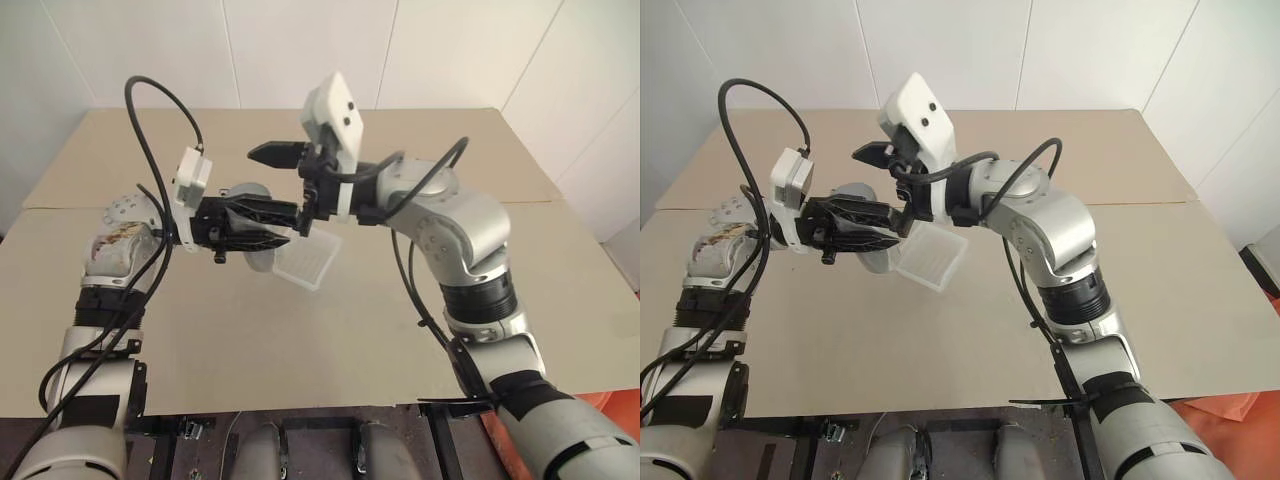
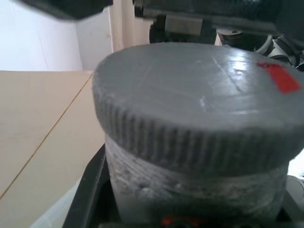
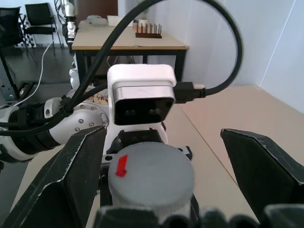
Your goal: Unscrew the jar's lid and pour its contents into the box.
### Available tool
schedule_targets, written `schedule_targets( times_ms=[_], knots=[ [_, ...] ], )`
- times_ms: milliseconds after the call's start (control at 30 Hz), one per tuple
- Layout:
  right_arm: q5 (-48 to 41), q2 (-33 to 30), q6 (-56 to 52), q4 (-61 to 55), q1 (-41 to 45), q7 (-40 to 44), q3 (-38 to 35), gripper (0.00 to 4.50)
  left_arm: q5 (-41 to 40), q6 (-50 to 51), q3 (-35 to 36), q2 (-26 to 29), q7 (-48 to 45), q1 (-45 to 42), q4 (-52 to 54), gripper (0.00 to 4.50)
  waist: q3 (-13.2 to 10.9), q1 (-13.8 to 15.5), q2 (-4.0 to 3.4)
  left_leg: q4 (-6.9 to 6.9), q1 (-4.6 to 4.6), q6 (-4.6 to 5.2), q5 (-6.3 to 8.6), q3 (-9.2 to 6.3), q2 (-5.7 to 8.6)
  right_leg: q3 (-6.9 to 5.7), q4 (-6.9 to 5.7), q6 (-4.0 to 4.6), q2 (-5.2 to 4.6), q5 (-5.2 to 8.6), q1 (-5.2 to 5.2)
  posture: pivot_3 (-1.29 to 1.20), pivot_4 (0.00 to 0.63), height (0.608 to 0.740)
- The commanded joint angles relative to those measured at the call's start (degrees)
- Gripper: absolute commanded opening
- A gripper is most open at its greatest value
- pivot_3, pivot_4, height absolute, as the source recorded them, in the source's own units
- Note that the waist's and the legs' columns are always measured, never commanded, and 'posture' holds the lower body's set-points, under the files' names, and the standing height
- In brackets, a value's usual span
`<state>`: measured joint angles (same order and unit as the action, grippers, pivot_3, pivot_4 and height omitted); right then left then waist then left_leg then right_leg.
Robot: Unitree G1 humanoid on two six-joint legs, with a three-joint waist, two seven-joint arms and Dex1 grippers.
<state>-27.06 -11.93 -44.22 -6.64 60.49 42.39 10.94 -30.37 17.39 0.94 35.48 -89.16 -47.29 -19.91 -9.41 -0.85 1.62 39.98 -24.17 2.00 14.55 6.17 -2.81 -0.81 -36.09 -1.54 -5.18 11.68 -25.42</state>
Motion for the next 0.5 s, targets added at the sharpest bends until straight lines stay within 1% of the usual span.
schedule_targets(
  times_ms=[33, 500],
  knots=[
    [0.0, 0.9, 1.2, -0.5, 2.3, -0.2, -0.5, 4.46, 0.2, -1.1, 0.3, 0.2, -1.2, -1.7, 0.1, 1.94, 0.0, 0.0, 0.0, 0.0, 0.0, 0.0, 0.0, 0.0, 0.0, 0.0, 0.0, 0.0, 0.0, 0.0, 0.0, 0.0, 0.15, 0.74],
    [2.9, 3.6, 3.4, 4.5, 2.8, 0.6, 1.7, 4.46, 0.8, -0.4, 0.9, 1.1, -1.7, -1.2, 1.4, 1.94, 0.0, -0.1, 0.0, 0.0, -0.01, 0.0, 0.0, -0.01, -0.01, 0.01, 0.0, 0.0, 0.0, 0.0, -0.01, 0.0, 0.15, 0.74]
  ],
)
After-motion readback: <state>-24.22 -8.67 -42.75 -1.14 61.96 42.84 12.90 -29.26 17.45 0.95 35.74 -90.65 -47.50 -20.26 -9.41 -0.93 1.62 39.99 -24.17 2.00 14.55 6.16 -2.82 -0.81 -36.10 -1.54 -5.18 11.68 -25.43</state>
